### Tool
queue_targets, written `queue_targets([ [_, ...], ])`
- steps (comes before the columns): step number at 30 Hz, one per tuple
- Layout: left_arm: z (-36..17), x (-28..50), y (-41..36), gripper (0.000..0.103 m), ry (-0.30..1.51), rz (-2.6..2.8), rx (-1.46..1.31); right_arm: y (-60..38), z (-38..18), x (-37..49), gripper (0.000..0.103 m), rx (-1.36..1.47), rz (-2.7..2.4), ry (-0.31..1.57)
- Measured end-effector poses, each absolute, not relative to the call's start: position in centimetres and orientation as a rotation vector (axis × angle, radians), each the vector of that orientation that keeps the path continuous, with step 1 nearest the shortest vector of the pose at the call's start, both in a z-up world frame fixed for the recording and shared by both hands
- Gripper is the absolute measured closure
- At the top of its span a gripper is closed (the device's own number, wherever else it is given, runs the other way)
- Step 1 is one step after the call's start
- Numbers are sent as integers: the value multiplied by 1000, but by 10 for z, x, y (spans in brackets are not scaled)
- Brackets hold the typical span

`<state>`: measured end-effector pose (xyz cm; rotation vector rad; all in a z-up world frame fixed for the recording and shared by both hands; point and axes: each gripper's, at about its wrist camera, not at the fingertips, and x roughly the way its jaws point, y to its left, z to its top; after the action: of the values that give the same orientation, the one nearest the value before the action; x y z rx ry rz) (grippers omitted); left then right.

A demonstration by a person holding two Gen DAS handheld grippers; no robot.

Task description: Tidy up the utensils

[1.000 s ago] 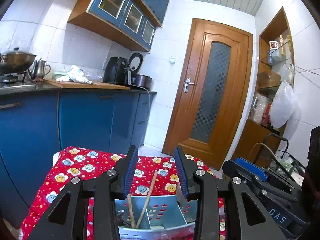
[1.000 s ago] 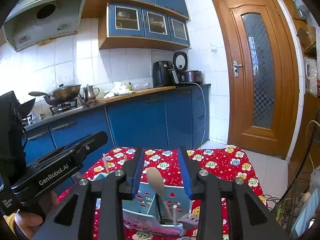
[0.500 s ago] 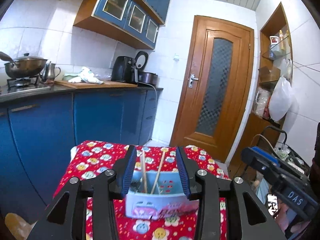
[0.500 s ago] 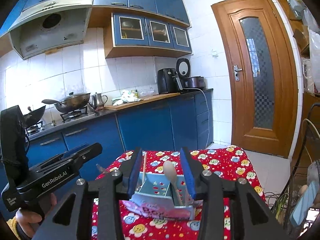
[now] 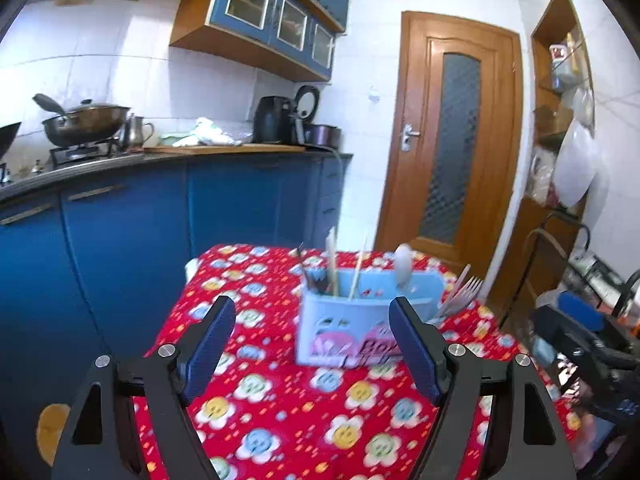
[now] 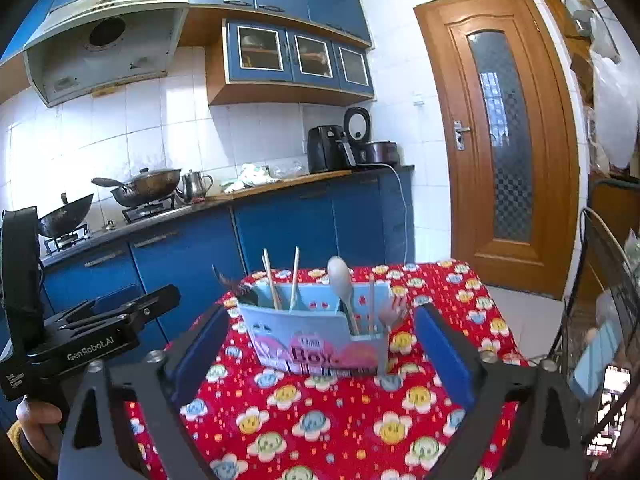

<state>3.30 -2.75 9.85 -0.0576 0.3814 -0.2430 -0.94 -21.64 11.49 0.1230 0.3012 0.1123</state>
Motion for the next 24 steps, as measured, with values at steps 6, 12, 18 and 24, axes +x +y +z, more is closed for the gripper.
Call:
queue_targets([
  [6,69,25,-23,22,429,-217,-44,-217,88,-20,0,124,106,331],
  [12,42,21,-23,21,447,-181,-15,-210,56,-27,0,65,96,360],
  [18,23,16,-21,21,439,-166,-8,-217,34,-35,0,80,52,345],
  [24,11,17,-21,21,430,-142,4,-229,20,-34,0,132,15,341],
])
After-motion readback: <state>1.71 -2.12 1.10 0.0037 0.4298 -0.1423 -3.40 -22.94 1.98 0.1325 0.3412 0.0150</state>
